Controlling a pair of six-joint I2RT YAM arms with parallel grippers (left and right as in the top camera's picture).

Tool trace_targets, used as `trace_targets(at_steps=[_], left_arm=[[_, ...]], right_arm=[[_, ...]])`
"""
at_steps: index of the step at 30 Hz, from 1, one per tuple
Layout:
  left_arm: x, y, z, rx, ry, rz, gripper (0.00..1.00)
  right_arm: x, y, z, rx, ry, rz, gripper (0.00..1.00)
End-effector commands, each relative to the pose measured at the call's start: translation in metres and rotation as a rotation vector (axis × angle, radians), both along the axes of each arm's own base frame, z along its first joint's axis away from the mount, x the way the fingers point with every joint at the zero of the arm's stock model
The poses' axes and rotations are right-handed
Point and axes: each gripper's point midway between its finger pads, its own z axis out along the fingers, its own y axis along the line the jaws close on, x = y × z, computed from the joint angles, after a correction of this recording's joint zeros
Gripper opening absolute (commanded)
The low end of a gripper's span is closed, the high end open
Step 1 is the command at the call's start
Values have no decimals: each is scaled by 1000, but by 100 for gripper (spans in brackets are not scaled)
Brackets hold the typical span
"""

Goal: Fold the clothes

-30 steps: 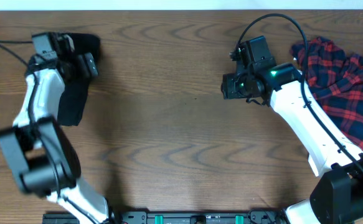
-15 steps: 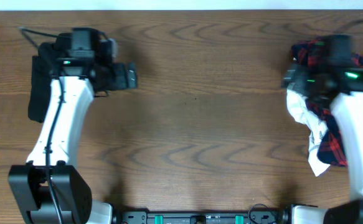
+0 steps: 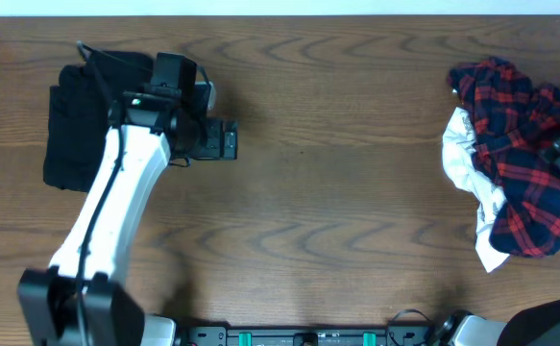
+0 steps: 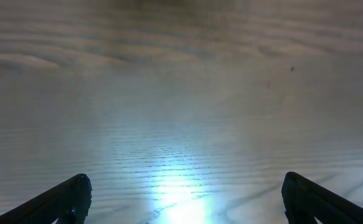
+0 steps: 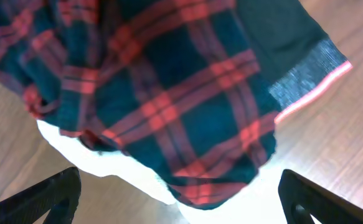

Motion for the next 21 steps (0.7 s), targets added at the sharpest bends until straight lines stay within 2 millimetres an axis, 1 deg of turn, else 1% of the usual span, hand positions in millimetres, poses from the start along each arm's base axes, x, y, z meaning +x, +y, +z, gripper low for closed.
trace_targets(at_steps=[1,3,7,10,13,14,15,16,19,21], left_arm=[[-3,13,41,32,-137,37,98],[-6,15,54,30,-180,41,98],[-13,24,75,24,-239,82,98],[-16,41,93,14,-297,148,98],[-20,60,104,16,-333,207,98],[-21,64,105,14,-336,216,98],[-23,66,105,4,-337,223,98],[-24,67,104,-6,-335,226,98],[-29,71,97,-8,-322,233,98],[-32,71,91,-1,-313,224,98]], right_arm=[[-6,-4,0,31,-4,-6,99],[-7,0,-2,44,8,7,99],[-6,20,-5,86,30,104,99],[4,45,-1,125,5,214,99],[15,74,14,96,-32,333,99],[16,80,18,85,-39,351,99],[18,91,26,65,-57,389,99],[19,98,31,52,-69,412,99],[22,128,52,8,-140,510,99],[22,146,62,-16,-186,568,99]])
